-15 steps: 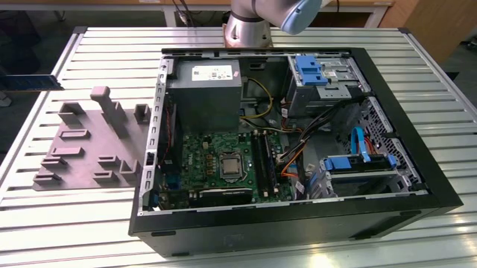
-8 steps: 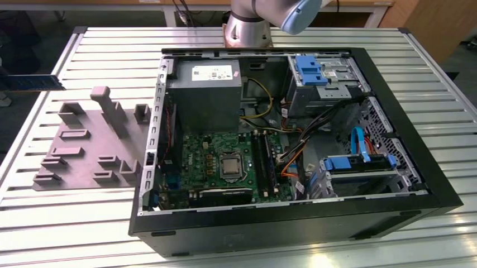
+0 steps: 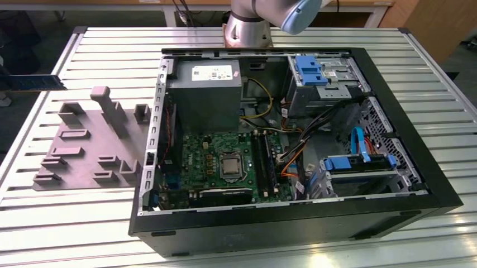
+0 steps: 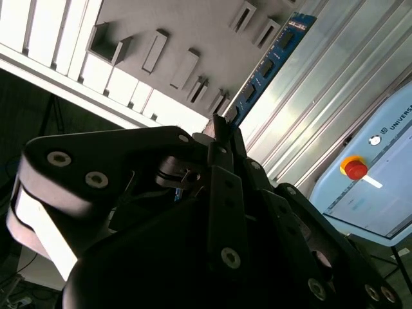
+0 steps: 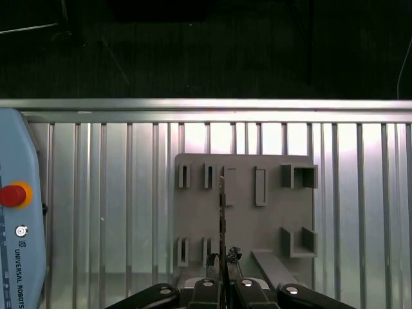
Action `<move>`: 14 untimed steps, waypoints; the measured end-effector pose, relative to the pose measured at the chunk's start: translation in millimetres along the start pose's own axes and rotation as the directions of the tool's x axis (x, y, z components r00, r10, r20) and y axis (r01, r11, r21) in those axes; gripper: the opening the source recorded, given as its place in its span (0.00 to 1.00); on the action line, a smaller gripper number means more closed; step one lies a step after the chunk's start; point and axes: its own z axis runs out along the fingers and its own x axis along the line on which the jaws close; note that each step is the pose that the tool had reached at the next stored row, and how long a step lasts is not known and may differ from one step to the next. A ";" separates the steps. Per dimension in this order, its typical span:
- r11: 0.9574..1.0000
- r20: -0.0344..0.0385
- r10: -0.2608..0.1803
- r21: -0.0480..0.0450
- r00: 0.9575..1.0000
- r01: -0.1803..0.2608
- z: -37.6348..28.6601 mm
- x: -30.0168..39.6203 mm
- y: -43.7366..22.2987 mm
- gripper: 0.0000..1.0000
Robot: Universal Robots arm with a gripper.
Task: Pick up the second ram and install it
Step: 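Pick up the second ram and move it above second insertion slot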
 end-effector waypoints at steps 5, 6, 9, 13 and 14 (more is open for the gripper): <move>1.000 0.000 0.000 0.000 1.000 0.000 0.0 0.0 -1.3 0.14; 1.000 0.000 0.000 0.000 1.000 0.000 -0.1 0.0 -1.5 0.14; 1.000 0.000 0.000 0.000 1.000 0.000 -0.1 -0.1 -2.2 0.14; 1.000 0.000 0.000 0.000 1.000 0.000 -0.1 -0.1 -3.2 0.14; 1.000 0.000 0.000 0.000 1.000 0.000 -0.1 -0.1 -3.4 0.14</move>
